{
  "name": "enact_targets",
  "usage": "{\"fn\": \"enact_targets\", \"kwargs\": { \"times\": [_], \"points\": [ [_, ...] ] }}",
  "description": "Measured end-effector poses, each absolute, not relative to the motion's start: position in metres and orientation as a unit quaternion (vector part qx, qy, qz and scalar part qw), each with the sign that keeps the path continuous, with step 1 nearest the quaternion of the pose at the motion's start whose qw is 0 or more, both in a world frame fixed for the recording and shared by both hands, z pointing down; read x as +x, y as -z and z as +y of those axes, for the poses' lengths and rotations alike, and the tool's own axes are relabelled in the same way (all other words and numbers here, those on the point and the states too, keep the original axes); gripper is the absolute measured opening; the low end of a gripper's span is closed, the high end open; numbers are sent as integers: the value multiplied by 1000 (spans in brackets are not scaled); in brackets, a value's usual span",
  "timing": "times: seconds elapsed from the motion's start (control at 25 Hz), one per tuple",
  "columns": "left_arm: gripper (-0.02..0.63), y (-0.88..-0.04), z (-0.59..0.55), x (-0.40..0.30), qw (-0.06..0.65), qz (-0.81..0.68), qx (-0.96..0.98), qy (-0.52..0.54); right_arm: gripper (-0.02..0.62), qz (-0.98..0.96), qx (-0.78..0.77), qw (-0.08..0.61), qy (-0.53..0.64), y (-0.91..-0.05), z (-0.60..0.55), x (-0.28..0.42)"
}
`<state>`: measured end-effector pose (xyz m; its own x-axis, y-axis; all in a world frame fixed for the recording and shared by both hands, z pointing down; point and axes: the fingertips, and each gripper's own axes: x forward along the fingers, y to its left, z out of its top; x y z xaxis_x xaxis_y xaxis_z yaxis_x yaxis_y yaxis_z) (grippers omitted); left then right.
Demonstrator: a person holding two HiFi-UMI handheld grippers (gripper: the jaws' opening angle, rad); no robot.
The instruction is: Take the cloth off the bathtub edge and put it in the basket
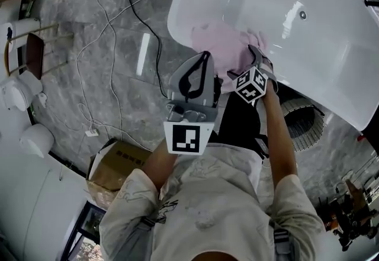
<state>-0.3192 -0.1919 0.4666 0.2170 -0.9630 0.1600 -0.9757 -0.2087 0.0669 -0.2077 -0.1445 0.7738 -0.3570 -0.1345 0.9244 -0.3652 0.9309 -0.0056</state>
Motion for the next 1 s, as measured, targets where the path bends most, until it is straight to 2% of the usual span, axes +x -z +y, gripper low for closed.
{"fn": "enact_targets", "kwargs": {
  "times": [0.32, 0.6, 1.0],
  "points": [
    [2, -488, -178, -343, 95, -642, 759, -50, 561, -756, 95, 648, -23, -839, -122, -208],
    [2, -486, -169, -348, 93, -638, 762, -54, 411, -756, 101, 647, -9, -834, -123, -207],
    [2, -460, -176, -332, 75, -627, 774, -40, 266, -765, 105, 634, -23, -794, -119, -195]
  ]
}}
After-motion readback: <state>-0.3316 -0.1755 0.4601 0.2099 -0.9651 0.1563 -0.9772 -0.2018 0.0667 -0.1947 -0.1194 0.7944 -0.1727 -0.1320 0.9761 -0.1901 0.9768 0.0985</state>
